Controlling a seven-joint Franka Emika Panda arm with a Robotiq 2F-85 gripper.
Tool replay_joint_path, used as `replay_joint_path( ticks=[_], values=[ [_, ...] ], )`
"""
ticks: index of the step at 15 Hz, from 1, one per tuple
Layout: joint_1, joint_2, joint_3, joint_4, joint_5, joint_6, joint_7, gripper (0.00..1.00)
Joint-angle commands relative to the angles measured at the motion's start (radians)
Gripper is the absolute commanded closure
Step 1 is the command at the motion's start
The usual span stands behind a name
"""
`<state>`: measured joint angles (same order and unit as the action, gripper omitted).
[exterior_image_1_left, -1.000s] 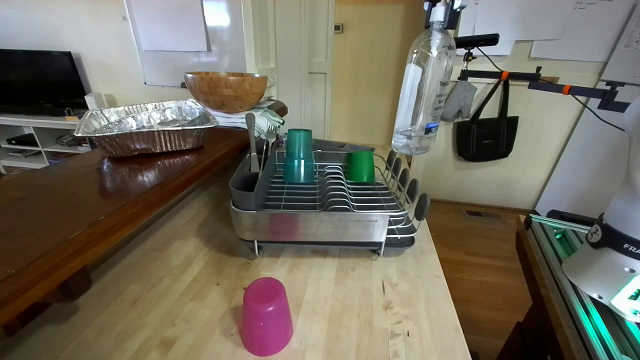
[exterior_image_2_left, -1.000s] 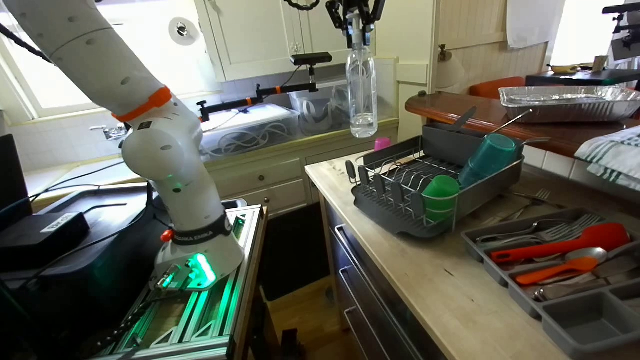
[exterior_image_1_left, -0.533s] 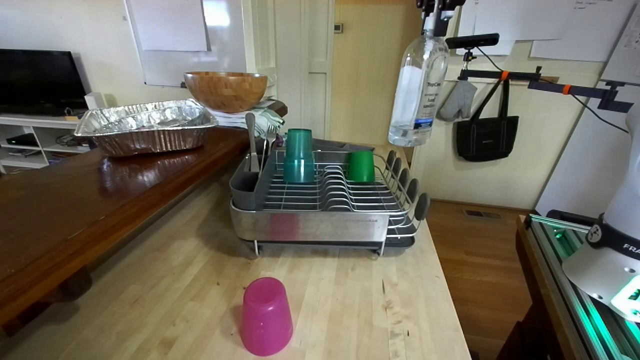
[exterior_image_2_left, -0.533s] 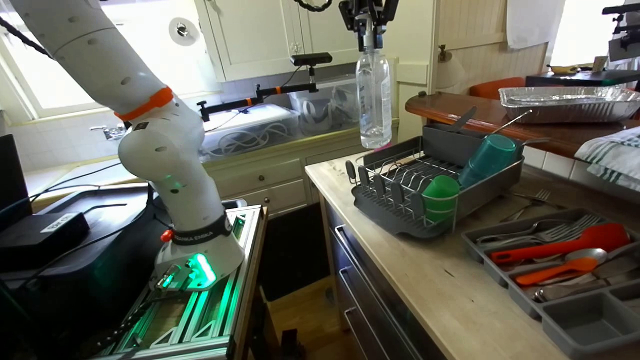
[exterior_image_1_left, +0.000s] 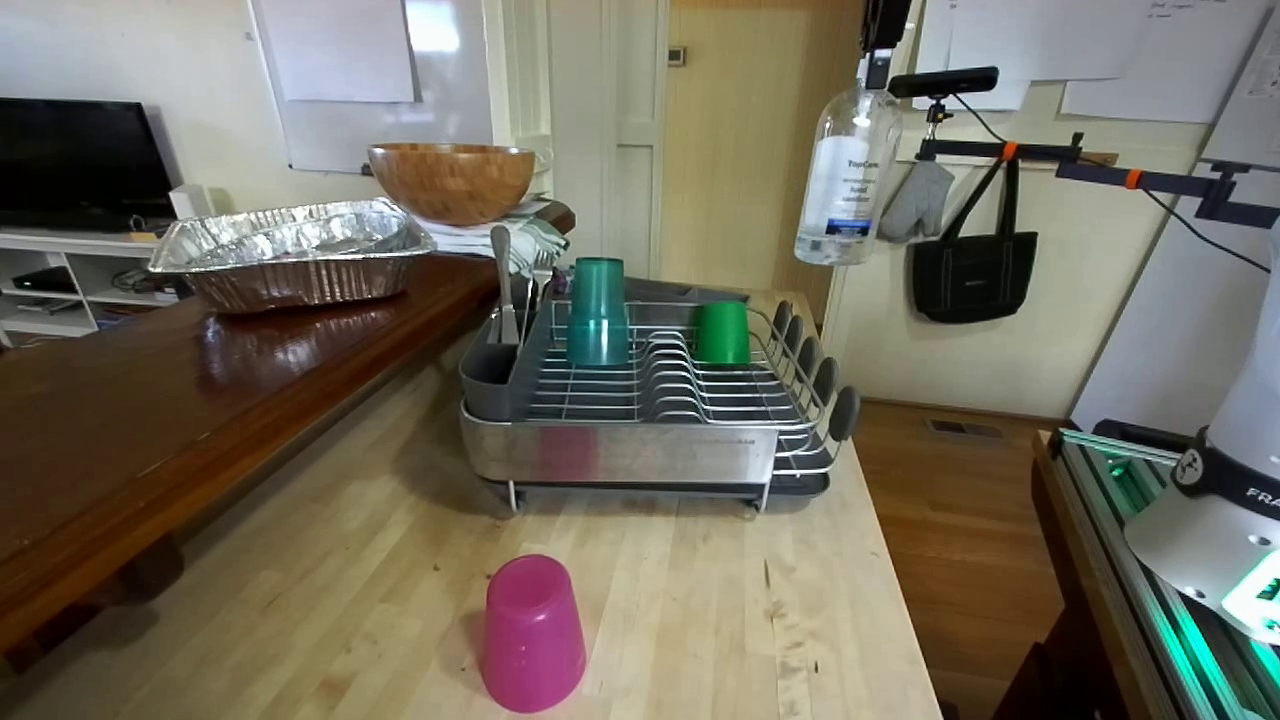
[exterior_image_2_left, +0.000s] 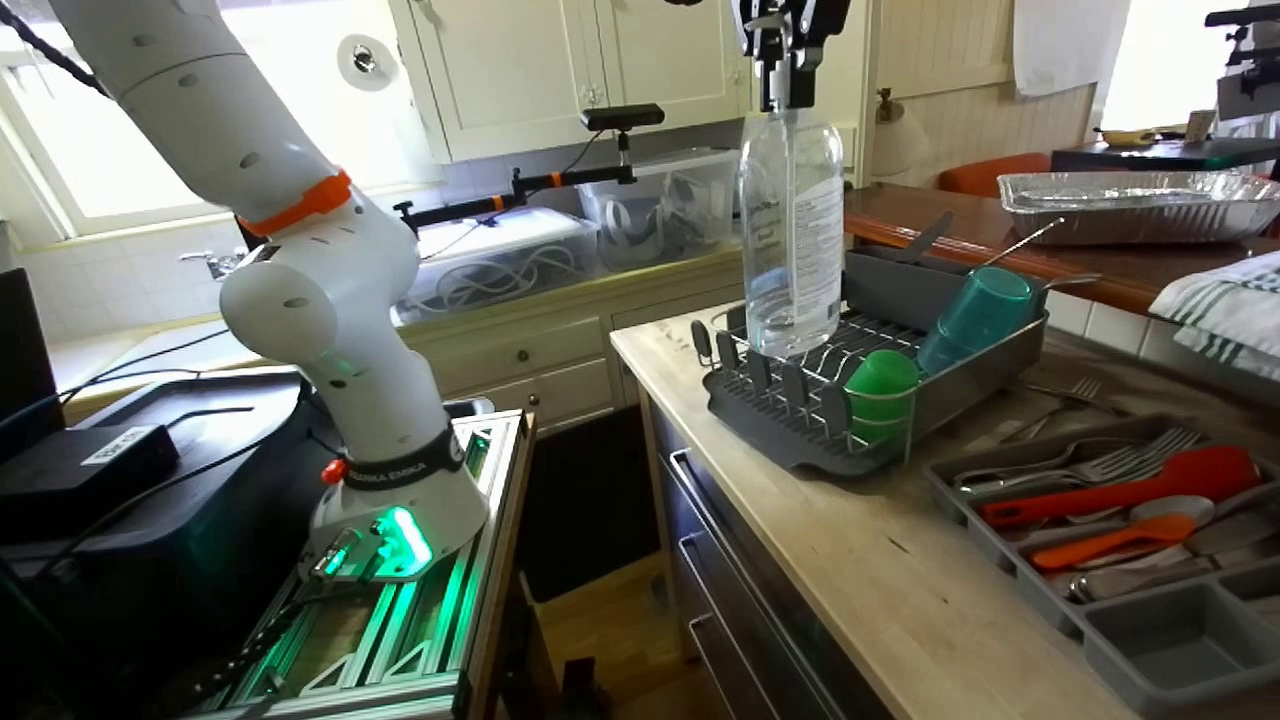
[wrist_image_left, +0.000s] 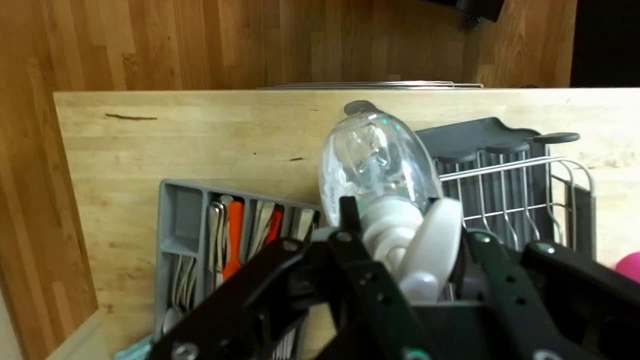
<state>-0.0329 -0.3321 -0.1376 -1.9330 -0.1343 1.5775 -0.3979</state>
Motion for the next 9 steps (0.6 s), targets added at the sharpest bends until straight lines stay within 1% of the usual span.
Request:
replay_joint_path(
  ticks=[1, 3, 5, 9],
  values=[
    [-0.042, 0.082, -0.05, 0.063, 0.008, -0.01, 0.009, 0.88],
    [-0.063, 0.121, -0.079, 0.085, -0.015, 0.017, -0.034, 0.88],
    [-0.083, 0.169, -0.108, 0.123, -0.01, 0.034, -0.093, 0.88],
    [-0.119, 0.261, -0.132, 0.204, -0.014, 0.04, -0.173, 0.88]
  ],
)
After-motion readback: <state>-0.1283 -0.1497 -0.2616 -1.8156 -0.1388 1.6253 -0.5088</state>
